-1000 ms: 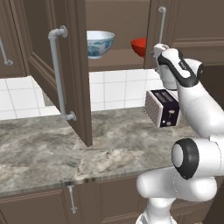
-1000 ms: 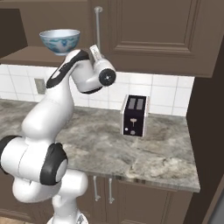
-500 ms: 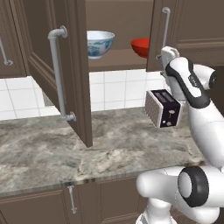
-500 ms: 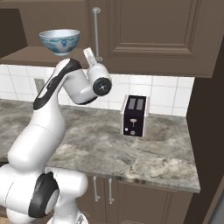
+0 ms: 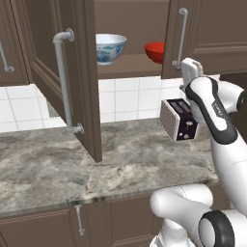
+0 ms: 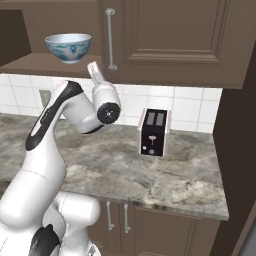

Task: Open the cabinet. Pick the bowls from the counter and place them in the cabinet. Then close the cabinet.

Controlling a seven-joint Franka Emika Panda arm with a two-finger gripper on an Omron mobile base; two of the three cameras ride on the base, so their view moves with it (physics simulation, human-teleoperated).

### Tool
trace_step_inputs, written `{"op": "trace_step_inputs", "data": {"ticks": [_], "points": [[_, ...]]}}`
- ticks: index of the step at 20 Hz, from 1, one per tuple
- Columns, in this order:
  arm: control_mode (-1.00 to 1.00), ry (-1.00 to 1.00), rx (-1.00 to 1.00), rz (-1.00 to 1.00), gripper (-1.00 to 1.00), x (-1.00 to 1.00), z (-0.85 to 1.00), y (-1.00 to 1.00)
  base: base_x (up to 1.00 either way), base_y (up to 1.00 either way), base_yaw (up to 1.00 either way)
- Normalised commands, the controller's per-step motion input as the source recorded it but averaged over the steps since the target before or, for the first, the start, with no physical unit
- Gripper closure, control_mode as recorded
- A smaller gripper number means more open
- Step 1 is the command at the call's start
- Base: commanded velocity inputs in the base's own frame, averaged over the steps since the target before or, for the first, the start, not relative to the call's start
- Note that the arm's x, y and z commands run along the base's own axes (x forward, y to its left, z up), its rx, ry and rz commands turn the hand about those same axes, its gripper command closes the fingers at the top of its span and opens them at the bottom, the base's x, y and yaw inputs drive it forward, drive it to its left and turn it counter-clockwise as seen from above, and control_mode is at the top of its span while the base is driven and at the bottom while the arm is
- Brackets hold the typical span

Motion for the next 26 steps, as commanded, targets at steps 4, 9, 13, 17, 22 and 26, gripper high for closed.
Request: {"op": "trace_step_inputs", "data": {"ticks": [4,9,13,17,22,26], "points": [[-1.00,0.10,0.00,-0.06,-1.00,-0.76,0.10,0.00,0.00,0.00,0.00],[-1.00,0.10,-0.07,-0.15,-1.00,-0.66,0.11,0.00,0.00,0.00,0.00],[-1.00,0.07,-0.31,-0.11,-1.00,-0.48,0.25,0.01,0.00,0.00,0.00],[-1.00,0.02,-0.25,0.00,-1.00,-0.68,0.10,-0.09,0.00,0.00,0.00],[-1.00,0.00,-0.21,0.09,-1.00,-0.65,0.00,-0.15,0.00,0.00,0.00],[-1.00,0.00,-0.19,0.15,-1.00,-0.62,0.00,-0.05,0.00,0.00,0.00]]}}
